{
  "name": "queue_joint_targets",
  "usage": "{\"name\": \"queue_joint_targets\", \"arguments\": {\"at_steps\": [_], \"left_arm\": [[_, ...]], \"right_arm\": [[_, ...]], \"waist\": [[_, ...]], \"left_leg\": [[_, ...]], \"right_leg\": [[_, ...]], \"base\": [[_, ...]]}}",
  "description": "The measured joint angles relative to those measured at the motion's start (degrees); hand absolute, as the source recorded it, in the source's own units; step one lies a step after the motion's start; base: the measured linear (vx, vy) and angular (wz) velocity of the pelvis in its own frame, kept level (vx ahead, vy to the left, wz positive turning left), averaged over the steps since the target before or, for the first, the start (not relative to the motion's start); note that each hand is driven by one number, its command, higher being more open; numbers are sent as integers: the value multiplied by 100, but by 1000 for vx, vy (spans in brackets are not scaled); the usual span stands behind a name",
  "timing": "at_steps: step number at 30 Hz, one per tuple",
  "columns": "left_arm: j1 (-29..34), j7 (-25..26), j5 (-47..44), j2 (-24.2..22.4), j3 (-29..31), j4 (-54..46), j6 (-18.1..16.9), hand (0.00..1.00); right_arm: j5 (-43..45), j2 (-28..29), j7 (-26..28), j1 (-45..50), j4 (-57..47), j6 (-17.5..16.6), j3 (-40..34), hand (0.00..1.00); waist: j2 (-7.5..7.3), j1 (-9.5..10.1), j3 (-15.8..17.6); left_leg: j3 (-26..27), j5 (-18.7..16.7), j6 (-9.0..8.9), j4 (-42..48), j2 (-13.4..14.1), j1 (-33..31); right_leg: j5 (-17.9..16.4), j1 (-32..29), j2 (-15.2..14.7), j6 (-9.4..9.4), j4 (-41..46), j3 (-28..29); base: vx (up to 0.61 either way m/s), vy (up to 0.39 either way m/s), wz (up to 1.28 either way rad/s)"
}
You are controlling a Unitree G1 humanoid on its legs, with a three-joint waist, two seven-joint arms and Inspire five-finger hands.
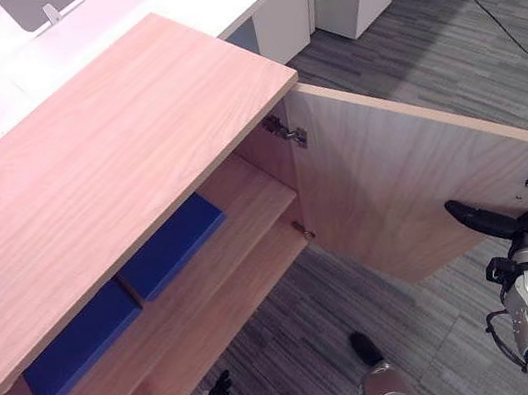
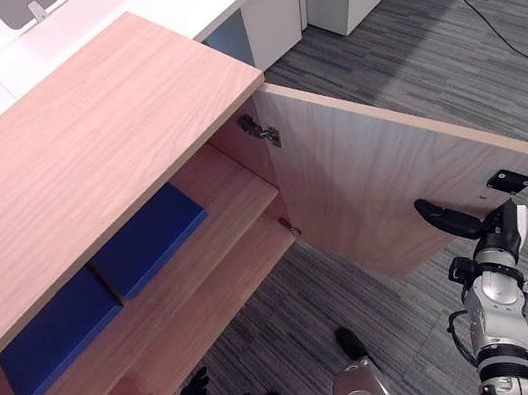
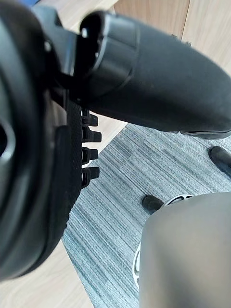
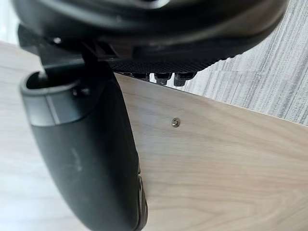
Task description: Walk over to the cabinet, pick up the folder, carry it to the office cabinet, place the folder inside the office cabinet, then close the office cabinet door
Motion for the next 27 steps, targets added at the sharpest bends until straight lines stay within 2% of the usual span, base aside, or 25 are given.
{"name": "queue_joint_targets", "arguments": {"at_steps": [3,6,10,13,16,17,20,23,26,27], "left_arm": [[-8,21,120,-50,10,23,11,100],[-134,81,291,-54,13,76,12,100],[-434,156,336,-50,11,182,40,100],[-749,152,342,-18,-25,350,82,100],[-1087,114,434,169,-220,430,175,100],[-1141,99,435,217,-279,431,181,100],[-1287,47,434,488,-506,430,192,100],[-1237,52,430,767,-597,430,241,100],[-1163,75,420,841,-586,414,265,100],[-1128,93,419,840,-584,408,273,100]], "right_arm": [[-26,591,-25,915,-1128,-11,415,100],[-119,990,19,2042,-2071,-30,1274,100],[-298,1221,359,3484,-2895,-53,2752,100],[-449,1076,747,3948,-3167,109,3541,100],[-492,617,1403,3950,-3459,408,4382,100],[-492,552,1481,3899,-3458,472,4528,100],[-166,-73,2014,3167,-3494,668,5062,100],[31,-174,2130,2279,-3675,668,5390,100],[6,-150,2064,1214,-3520,670,5346,100],[-6,-113,2027,985,-3392,670,5317,100]], "waist": [[-50,-148,32],[-175,-242,111],[-485,-322,198],[-692,-308,257],[-954,-212,359],[-999,-158,373],[-1206,141,396],[-1368,357,355],[-1413,575,325],[-1414,613,324]], "left_leg": [[37,0,-2,5,67,13],[129,-27,-44,50,158,82],[296,-143,-160,279,337,117],[269,-172,-157,461,434,120],[0,-170,-153,641,474,94],[-50,-169,-151,678,486,87],[-452,-162,-141,877,500,-12],[-901,-116,-71,962,469,-201],[-1418,14,37,918,342,-528],[-1512,71,12,876,310,-575]], "right_leg": [[50,19,58,1,-46,53],[108,28,136,-8,-42,215],[207,58,260,-21,-16,384],[207,89,314,-21,94,368],[156,153,321,14,241,199],[132,172,321,26,272,154],[34,293,257,14,414,-225],[-31,392,135,-43,424,-654],[-80,376,-27,-82,358,-1190],[-87,378,-52,-85,347,-1281]], "base": [[-7,-109,-13],[-24,-103,-31],[-60,-97,-23],[-104,-104,1],[-121,-85,22],[-82,-59,37],[-73,-56,60],[-53,-18,75],[-33,-5,94],[-4,2,89]]}}
